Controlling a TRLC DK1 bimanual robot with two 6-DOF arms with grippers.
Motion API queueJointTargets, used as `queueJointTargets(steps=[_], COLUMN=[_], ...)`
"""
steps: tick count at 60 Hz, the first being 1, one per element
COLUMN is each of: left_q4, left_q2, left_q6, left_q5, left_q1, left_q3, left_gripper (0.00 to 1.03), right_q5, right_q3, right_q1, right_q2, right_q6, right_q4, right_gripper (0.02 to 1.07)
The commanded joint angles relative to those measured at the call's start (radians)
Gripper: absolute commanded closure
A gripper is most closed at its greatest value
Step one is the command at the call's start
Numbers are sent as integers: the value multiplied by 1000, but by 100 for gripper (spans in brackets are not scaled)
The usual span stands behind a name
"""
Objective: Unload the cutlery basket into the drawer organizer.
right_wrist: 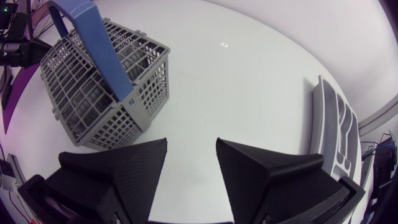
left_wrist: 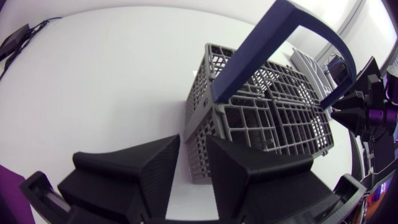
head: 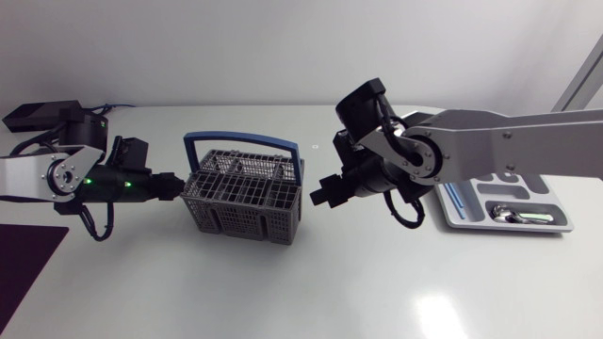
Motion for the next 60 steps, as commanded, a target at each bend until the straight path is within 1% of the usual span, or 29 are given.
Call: queueJointTargets(steps=[1, 14, 30, 51, 60], left_q4=[6, 9, 19, 23, 23], left_q2=[17, 17, 37, 73, 71], left_q6=[-26, -72, -115, -128, -127], left_q5=[13, 8, -24, -44, -44], left_q1=[-36, -118, -181, -196, -168], left_q3=[24, 30, 64, 105, 96], left_gripper=[70, 70, 70, 70, 70], right_q5=[-12, -24, -35, -45, -38], right_q3=[19, 11, 43, 132, 103], right_q1=[-5, -12, -48, -72, -83], right_q2=[21, 45, 99, 171, 152], right_q6=[31, 33, 33, 39, 51], right_q4=[11, 20, 51, 49, 46], right_gripper=[48, 48, 48, 48, 48])
